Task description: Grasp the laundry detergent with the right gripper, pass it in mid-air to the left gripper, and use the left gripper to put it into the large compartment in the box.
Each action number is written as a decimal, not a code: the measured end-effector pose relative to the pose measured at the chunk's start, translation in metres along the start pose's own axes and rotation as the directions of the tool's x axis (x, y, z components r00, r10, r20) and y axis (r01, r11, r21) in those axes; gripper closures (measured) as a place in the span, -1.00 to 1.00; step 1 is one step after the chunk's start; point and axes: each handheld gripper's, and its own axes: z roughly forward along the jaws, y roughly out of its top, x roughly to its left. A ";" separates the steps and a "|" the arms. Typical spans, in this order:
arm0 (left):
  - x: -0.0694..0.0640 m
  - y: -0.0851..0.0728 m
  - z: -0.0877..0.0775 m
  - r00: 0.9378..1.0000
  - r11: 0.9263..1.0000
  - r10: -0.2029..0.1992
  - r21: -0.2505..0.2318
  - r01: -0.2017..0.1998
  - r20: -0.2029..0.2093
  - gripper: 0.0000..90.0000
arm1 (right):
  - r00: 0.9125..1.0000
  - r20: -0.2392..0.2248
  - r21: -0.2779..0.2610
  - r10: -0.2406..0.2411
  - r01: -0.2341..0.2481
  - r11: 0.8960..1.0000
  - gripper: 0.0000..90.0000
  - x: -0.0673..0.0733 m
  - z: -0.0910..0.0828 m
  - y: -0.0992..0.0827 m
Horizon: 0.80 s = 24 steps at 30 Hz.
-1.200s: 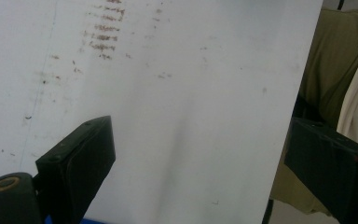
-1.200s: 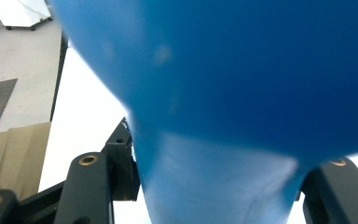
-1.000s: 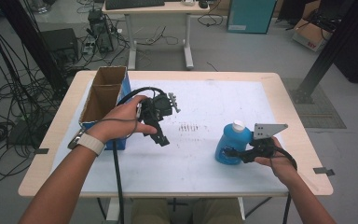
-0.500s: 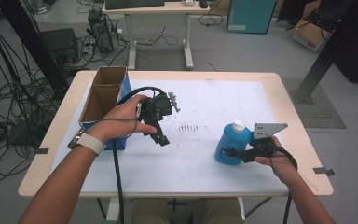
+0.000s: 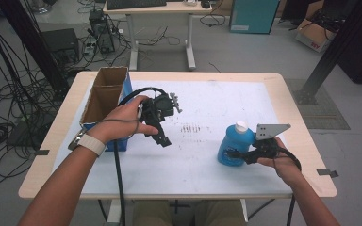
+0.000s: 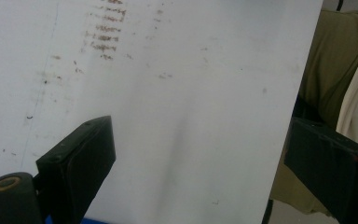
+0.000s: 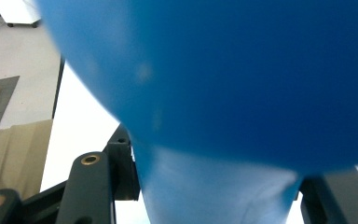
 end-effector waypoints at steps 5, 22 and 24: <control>0.000 0.000 0.000 1.000 1.000 0.000 0.003 0.000 0.003 -0.80 | 1.000 0.000 0.000 -0.003 0.003 1.000 -0.07 0.000 0.000 0.000; 0.000 -0.001 -0.002 1.000 1.000 -0.002 0.000 0.002 -0.001 -0.79 | 1.000 0.000 -0.002 0.001 -0.001 1.000 -0.07 0.000 0.000 0.000; 0.000 -0.001 -0.002 1.000 1.000 -0.002 -0.001 0.002 0.000 -0.79 | 1.000 0.001 -0.001 0.001 -0.001 1.000 -0.07 0.000 0.000 0.000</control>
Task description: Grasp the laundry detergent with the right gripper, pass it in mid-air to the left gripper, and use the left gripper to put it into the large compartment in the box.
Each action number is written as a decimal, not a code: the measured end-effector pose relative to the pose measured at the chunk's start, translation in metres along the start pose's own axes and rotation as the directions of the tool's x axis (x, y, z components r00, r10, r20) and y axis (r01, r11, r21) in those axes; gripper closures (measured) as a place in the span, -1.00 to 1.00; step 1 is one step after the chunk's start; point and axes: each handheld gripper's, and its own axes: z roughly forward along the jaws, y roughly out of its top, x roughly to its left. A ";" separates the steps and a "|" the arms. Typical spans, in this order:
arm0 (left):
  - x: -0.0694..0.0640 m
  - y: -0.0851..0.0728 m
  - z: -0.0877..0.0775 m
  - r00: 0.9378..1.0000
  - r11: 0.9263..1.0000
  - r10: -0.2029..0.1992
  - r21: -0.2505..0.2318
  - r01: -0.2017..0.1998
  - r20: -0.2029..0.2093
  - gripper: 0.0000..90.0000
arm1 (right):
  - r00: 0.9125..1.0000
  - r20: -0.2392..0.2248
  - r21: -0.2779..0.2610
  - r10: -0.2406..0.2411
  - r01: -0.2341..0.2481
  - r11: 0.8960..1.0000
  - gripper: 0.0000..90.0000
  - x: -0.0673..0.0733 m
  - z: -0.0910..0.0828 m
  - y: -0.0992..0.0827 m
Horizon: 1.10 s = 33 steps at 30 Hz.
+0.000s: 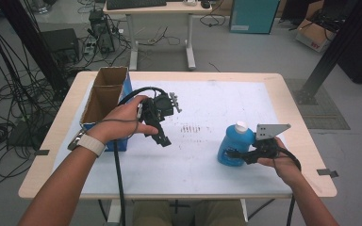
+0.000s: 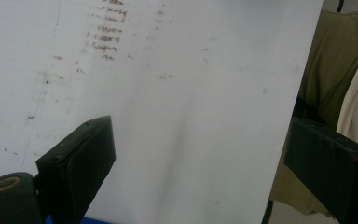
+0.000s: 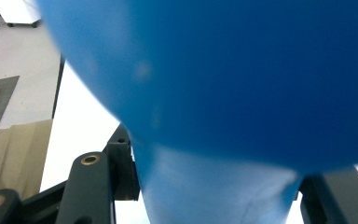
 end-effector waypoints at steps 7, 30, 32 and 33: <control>0.000 0.000 0.000 1.000 1.000 0.000 0.003 0.000 -0.001 -0.80 | 1.000 0.000 -0.001 0.000 0.000 1.000 -0.07 0.000 0.000 0.000; 0.000 0.001 0.001 1.000 1.000 0.001 0.002 -0.001 -0.004 -0.80 | 1.000 0.000 0.001 0.002 -0.002 1.000 -0.07 0.000 0.000 0.000; -0.001 0.002 0.001 1.000 1.000 0.000 -0.003 0.000 -0.008 -0.80 | 1.000 0.000 0.001 0.002 -0.002 1.000 -0.07 0.000 0.000 0.000; 0.000 0.002 0.001 1.000 1.000 0.000 -0.002 0.000 -0.004 -0.80 | 1.000 -0.001 0.001 0.002 -0.002 1.000 -0.07 0.000 0.000 0.000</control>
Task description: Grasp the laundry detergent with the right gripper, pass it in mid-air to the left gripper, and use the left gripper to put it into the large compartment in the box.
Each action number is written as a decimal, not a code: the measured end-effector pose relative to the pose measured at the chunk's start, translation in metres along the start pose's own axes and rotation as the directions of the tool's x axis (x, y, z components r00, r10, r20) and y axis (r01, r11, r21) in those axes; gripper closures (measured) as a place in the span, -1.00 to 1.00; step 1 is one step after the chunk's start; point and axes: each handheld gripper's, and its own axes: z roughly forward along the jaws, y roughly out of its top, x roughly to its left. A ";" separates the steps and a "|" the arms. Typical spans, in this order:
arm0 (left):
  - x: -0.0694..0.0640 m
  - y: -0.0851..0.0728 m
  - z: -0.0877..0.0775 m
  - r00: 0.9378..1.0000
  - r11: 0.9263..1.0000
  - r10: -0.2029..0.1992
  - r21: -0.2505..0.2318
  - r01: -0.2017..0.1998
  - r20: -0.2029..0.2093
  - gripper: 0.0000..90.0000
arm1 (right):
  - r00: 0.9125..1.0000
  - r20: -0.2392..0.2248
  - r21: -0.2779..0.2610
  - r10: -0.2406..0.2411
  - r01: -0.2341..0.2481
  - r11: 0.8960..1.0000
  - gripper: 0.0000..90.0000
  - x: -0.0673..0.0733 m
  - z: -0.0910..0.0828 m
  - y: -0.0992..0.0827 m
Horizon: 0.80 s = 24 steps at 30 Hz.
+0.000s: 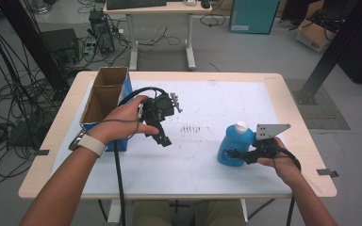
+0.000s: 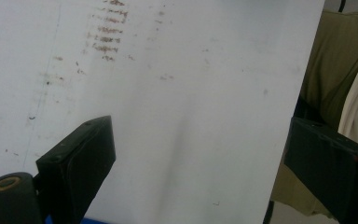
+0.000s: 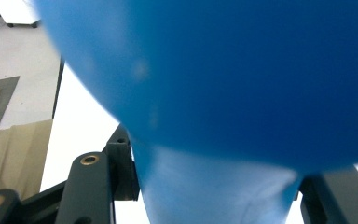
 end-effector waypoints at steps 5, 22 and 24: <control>0.000 0.000 -0.001 1.000 1.000 -0.001 0.004 0.001 0.000 -0.80 | 1.000 0.000 0.000 0.000 0.000 1.000 -0.07 0.000 0.000 0.000; 0.000 -0.001 -0.001 1.000 1.000 0.002 0.003 -0.002 -0.002 -0.80 | 1.000 0.001 -0.002 0.001 -0.001 1.000 -0.08 0.000 0.000 0.000; 0.001 -0.001 -0.001 1.000 1.000 0.002 0.004 -0.002 -0.002 -0.80 | 1.000 0.001 -0.002 0.001 -0.001 1.000 -0.08 0.000 0.000 0.000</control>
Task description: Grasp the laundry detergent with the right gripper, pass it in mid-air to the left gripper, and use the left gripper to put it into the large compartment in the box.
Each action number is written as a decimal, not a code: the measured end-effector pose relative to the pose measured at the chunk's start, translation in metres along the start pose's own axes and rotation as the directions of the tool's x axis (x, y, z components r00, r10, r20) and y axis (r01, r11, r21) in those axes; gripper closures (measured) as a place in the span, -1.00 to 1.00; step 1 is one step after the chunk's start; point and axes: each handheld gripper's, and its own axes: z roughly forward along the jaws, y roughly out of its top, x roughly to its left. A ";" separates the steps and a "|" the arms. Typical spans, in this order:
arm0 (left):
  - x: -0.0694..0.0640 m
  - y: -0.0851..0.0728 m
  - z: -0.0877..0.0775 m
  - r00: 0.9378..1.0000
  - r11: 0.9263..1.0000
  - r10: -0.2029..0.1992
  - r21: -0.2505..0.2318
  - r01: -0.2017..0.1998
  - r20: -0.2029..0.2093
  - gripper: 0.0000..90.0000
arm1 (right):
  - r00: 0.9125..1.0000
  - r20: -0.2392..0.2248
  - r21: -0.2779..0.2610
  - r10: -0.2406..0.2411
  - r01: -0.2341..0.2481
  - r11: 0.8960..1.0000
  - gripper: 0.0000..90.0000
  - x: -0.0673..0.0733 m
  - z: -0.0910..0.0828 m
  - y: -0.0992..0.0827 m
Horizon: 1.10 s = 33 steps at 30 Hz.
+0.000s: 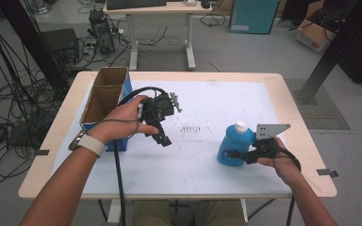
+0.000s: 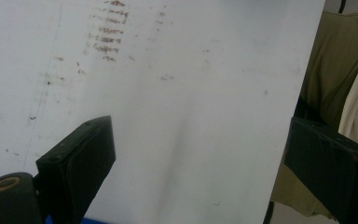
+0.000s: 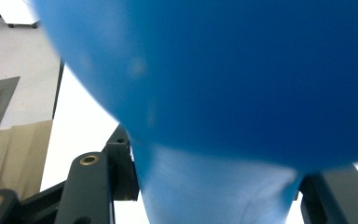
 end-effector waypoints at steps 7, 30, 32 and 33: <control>0.000 0.000 0.000 1.000 1.000 -0.003 -0.006 0.003 -0.002 -0.80 | 1.000 -0.002 0.000 -0.001 0.001 1.000 -0.08 0.000 0.000 0.000; 0.000 -0.001 -0.001 1.000 1.000 -0.007 -0.014 0.007 -0.007 -0.80 | 1.000 -0.001 -0.003 0.000 0.000 1.000 -0.08 0.000 0.000 -0.001; 0.000 -0.001 -0.002 1.000 1.000 -0.007 -0.015 0.007 -0.010 -0.80 | 1.000 -0.002 -0.007 -0.001 0.001 1.000 -0.07 0.000 0.000 -0.001; 0.000 -0.001 -0.002 1.000 1.000 -0.007 -0.012 0.007 -0.008 -0.80 | 1.000 -0.001 -0.008 -0.002 0.002 1.000 -0.07 0.000 0.000 -0.001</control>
